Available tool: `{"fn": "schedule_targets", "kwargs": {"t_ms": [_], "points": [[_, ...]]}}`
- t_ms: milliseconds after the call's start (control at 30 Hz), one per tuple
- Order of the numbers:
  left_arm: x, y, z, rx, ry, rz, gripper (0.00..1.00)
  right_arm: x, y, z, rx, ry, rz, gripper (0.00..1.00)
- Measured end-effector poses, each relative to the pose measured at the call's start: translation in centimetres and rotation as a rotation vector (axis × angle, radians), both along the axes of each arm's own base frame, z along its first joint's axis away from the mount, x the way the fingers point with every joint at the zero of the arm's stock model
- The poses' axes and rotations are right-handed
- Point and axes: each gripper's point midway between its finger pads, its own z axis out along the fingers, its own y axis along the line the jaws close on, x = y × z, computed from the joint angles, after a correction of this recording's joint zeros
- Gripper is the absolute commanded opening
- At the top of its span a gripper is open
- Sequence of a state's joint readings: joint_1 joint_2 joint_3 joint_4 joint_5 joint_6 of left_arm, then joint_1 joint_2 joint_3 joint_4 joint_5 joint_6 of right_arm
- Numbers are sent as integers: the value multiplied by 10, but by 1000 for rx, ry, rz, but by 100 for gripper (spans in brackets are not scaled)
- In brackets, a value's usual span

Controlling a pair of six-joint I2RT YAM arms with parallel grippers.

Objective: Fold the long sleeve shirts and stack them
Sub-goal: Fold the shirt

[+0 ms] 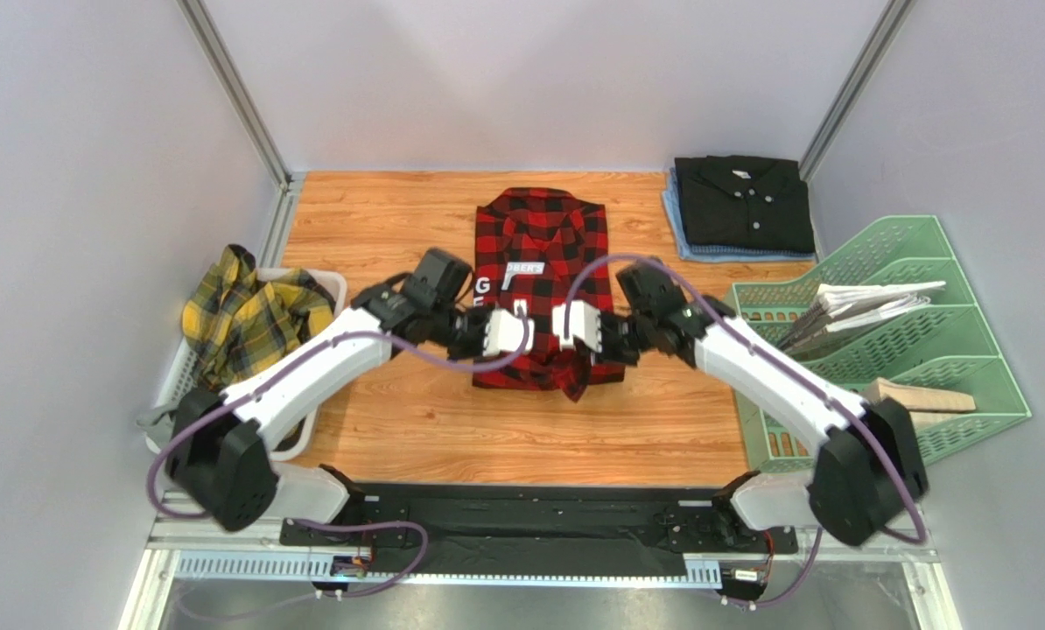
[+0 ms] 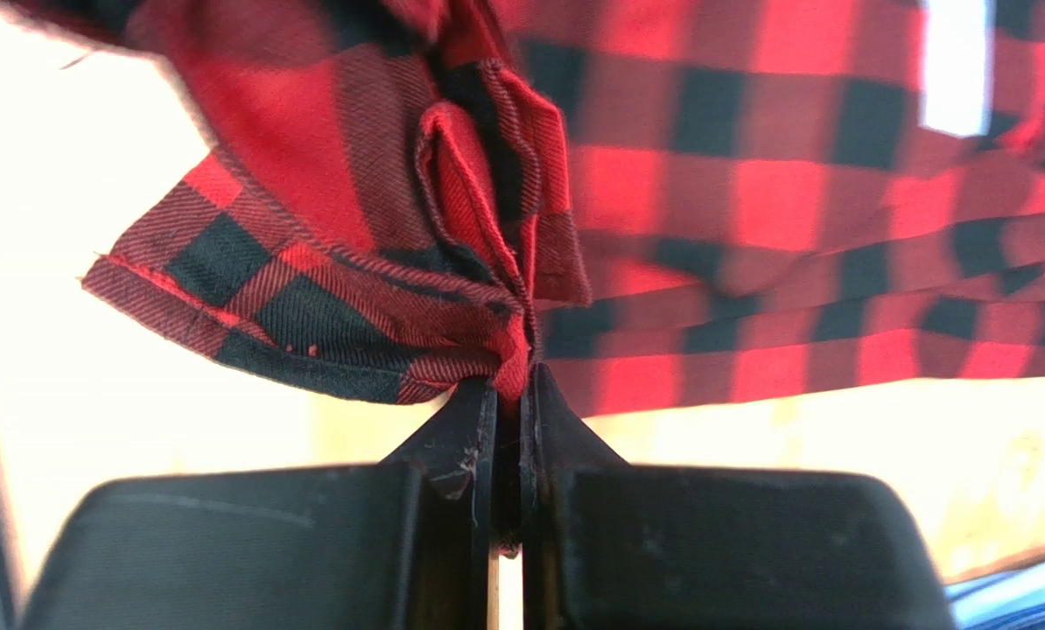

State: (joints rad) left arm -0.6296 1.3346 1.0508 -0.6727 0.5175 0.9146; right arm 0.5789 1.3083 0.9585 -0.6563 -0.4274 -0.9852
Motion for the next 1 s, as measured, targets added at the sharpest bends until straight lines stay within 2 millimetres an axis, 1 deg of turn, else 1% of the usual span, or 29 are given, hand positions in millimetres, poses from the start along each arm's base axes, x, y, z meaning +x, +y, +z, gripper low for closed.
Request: {"fn": "schedule_targets", "kwargs": {"t_ms": [33, 67, 100, 167, 200, 233, 267, 333, 400, 433, 500, 600, 667, 700, 733, 767, 800, 833, 867, 933, 1000], "points": [[17, -1, 0, 4, 11, 20, 0, 18, 3, 5, 1, 8, -9, 0], [31, -1, 0, 9, 12, 36, 0, 31, 5, 5, 0, 10, -14, 0], [51, -1, -3, 14, 19, 57, 0, 51, 7, 8, -2, 20, -23, 0], [81, 0, -12, 33, 40, 89, 0, 85, 10, 8, -2, 27, -39, 0], [95, 0, -16, 38, 45, 99, 0, 106, 12, 5, 0, 30, -49, 0], [108, 0, -22, 45, 53, 107, 0, 121, 13, 1, -2, 34, -56, 0], [126, -1, -29, 54, 62, 120, 0, 135, 12, -7, -7, 44, -65, 0], [145, 0, -45, 71, 83, 131, 0, 149, 9, -24, -24, 78, -77, 0], [155, 2, -61, 94, 105, 141, 0, 156, 6, -41, -40, 114, -84, 0], [157, 3, -69, 108, 125, 143, 0, 156, 5, -50, -50, 134, -86, 0], [161, 3, -83, 131, 157, 147, 0, 154, 2, -68, -73, 178, -86, 0], [163, 3, -96, 152, 194, 153, 0, 153, -2, -82, -87, 208, -92, 0], [164, 4, -99, 156, 208, 161, 0, 155, -3, -82, -86, 211, -99, 0], [165, 4, -98, 156, 212, 167, 1, 157, -3, -81, -84, 210, -103, 4], [166, 4, -97, 154, 212, 172, 12, 158, -2, -80, -82, 210, -108, 12], [167, 4, -95, 152, 214, 177, 21, 159, -2, -77, -80, 213, -115, 29], [168, 4, -92, 150, 215, 182, 29, 160, -2, -75, -78, 219, -123, 39], [169, 5, -88, 144, 226, 195, 47, 160, -2, -72, -75, 228, -136, 48], [171, 4, -83, 135, 231, 207, 51, 160, -2, -69, -72, 233, -145, 61], [176, 3, -72, 108, 245, 236, 54, 164, -2, -61, -60, 244, -175, 63], [184, 3, -61, 67, 260, 285, 60, 169, -1, -52, -40, 250, -210, 65]]}}
